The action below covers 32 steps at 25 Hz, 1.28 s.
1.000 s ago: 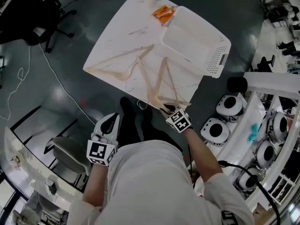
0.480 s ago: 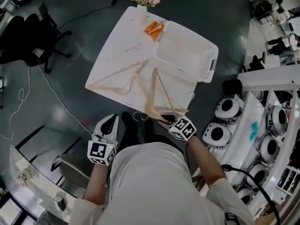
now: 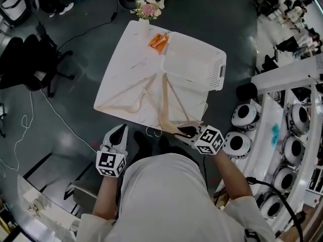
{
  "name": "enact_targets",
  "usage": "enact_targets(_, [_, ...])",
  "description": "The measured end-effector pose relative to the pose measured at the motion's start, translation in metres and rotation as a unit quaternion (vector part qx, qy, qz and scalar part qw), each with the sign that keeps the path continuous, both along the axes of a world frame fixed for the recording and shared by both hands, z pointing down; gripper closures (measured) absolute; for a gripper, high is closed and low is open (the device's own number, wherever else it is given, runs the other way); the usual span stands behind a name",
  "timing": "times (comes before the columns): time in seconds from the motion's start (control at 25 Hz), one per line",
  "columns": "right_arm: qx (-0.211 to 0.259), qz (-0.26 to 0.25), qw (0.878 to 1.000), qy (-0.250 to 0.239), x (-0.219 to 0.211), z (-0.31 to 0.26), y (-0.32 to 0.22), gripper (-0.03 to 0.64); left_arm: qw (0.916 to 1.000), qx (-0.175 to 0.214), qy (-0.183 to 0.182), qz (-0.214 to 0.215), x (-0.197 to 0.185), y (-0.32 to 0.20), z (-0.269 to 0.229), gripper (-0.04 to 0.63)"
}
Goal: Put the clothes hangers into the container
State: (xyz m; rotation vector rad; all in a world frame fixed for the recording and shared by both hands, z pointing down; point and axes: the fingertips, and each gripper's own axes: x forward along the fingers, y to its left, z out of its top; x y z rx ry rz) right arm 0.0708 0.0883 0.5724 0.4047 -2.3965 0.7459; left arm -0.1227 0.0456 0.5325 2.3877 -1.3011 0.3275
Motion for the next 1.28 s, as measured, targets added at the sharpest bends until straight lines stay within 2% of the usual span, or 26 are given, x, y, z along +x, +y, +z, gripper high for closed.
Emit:
enact_targets(0.2, [0.005,-0.008,1.000,-0.012,-0.007,-0.025,0.002,0.528,0.9997,-0.002,0.001,0.026,-0.003,-0.009,0.003,0.592])
enact_targets(0.36, [0.007,0.002,0.999,-0.042,-0.013,-0.045,0.001,0.528,0.9989,-0.003,0.000,0.046,-0.001,-0.012,0.005,0.592])
enact_targets(0.6, [0.024,0.023,0.996,-0.077,-0.004,-0.071,-0.019,0.528,0.9986,-0.001,-0.002,0.053,0.010,-0.021,0.004,0.592])
enact_targets(0.96, [0.030,0.046,0.998,-0.042,0.048,-0.060,-0.101,0.528,0.9996,0.003,0.005,0.027,0.045,-0.032,-0.006,0.592])
enact_targets(1.28, [-0.033,0.042,0.999,0.004,0.088,-0.027,-0.183,0.526,0.9999,-0.008,0.002,0.007,0.068,-0.041,-0.001,0.592])
